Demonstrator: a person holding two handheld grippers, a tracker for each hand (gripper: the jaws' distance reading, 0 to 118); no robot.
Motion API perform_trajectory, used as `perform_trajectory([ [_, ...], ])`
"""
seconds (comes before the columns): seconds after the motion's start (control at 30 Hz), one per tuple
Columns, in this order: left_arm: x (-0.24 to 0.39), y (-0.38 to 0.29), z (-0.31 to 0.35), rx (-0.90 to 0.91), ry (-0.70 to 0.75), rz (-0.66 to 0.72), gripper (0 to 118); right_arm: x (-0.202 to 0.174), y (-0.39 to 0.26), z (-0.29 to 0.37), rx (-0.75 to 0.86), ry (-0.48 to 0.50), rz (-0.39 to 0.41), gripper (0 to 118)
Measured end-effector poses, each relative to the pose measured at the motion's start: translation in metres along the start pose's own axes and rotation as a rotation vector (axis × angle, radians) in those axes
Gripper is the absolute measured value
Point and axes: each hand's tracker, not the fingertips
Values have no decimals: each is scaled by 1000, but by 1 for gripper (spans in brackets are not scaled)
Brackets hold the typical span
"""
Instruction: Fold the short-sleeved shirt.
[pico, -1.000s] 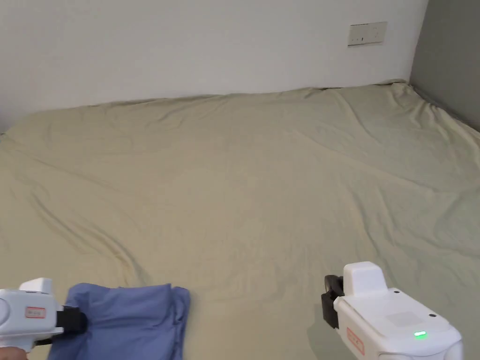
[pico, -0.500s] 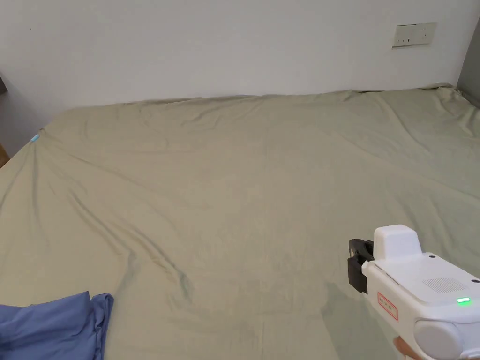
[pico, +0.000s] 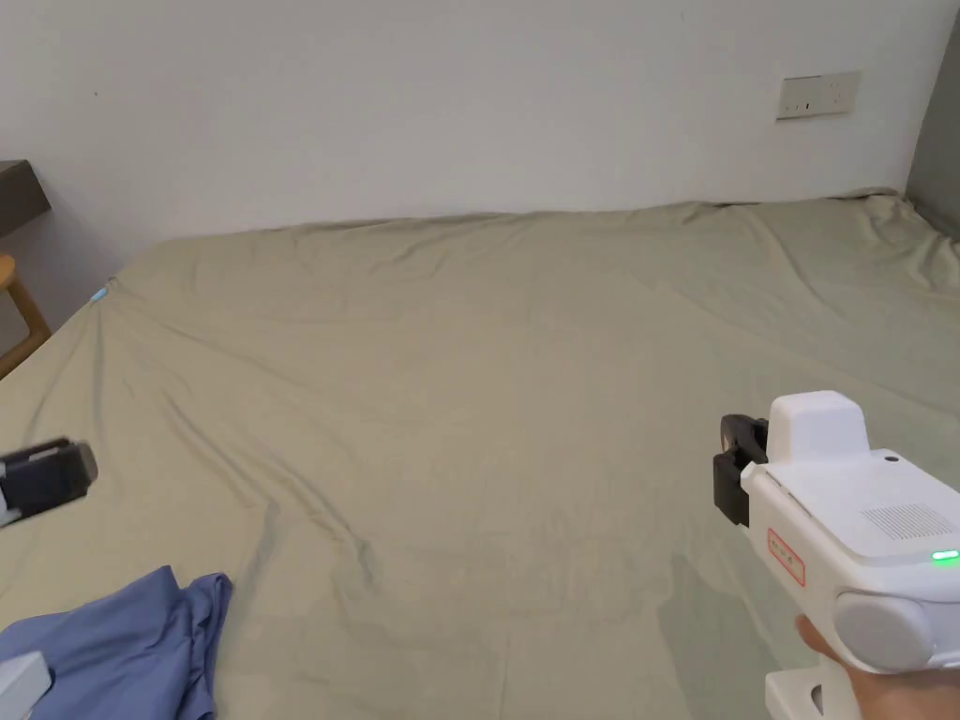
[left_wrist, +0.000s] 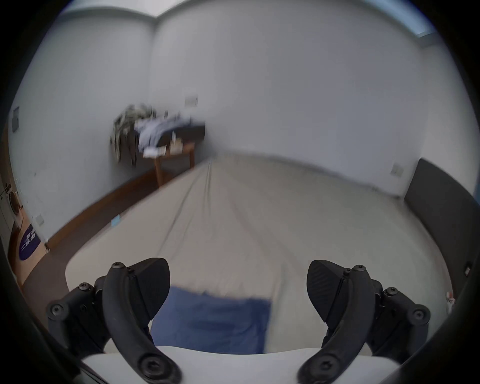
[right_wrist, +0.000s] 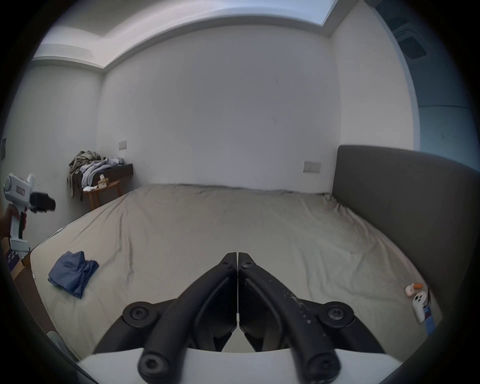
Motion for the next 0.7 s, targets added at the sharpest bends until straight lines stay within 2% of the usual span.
perform_trajectory([
  [0.2, 84, 31, 89, 370, -102, -38, 111, 25, 35, 38, 159, -78, 30, 3],
  [0.37, 153, 18, 135, 547, -180, -69, 111, 42, 52, 67, 259, -146, 52, 3],
  [0.6, 230, -33, 148, 616, -258, -121, 110, 67, 55, 94, 310, -200, 64, 3],
  [0.7, 254, -53, 150, 604, -290, -122, 96, 76, 51, 101, 315, -214, 55, 3],
])
